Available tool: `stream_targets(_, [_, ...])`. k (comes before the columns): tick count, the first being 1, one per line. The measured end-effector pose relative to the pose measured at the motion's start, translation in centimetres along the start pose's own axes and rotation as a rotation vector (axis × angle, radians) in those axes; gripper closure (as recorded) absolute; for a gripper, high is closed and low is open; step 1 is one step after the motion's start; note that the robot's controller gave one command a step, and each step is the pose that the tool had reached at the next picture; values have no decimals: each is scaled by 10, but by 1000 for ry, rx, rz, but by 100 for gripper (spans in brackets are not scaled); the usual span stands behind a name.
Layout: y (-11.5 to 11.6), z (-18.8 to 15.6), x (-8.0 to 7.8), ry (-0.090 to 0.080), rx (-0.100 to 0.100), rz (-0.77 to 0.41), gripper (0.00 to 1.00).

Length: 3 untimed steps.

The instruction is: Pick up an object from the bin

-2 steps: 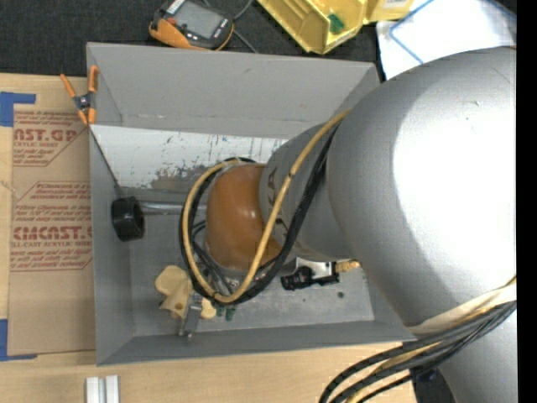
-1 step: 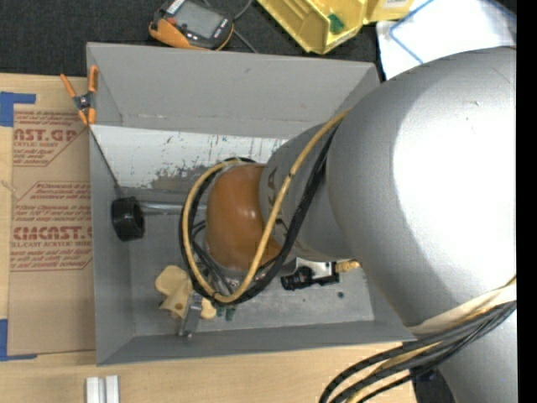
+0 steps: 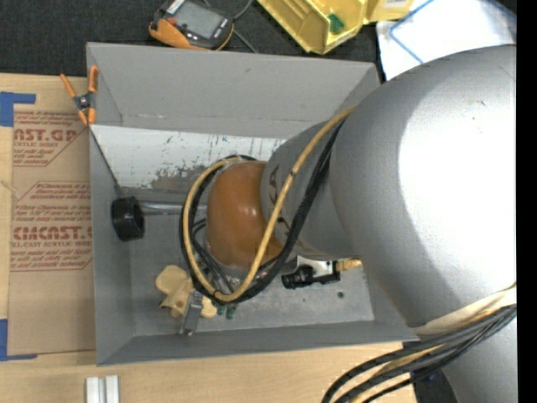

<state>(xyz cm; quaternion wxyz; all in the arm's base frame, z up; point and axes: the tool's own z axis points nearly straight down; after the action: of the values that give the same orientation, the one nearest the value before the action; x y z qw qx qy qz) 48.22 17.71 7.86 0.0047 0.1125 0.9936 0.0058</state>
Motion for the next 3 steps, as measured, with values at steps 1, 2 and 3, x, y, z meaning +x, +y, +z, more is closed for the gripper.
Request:
stream_targets(1, [0,-14,1,1,1,0,100])
stream_targets(2, [0,-30,1,4,2,0,100])
stream_targets(3, [1,-45,1,2,0,-1,100])
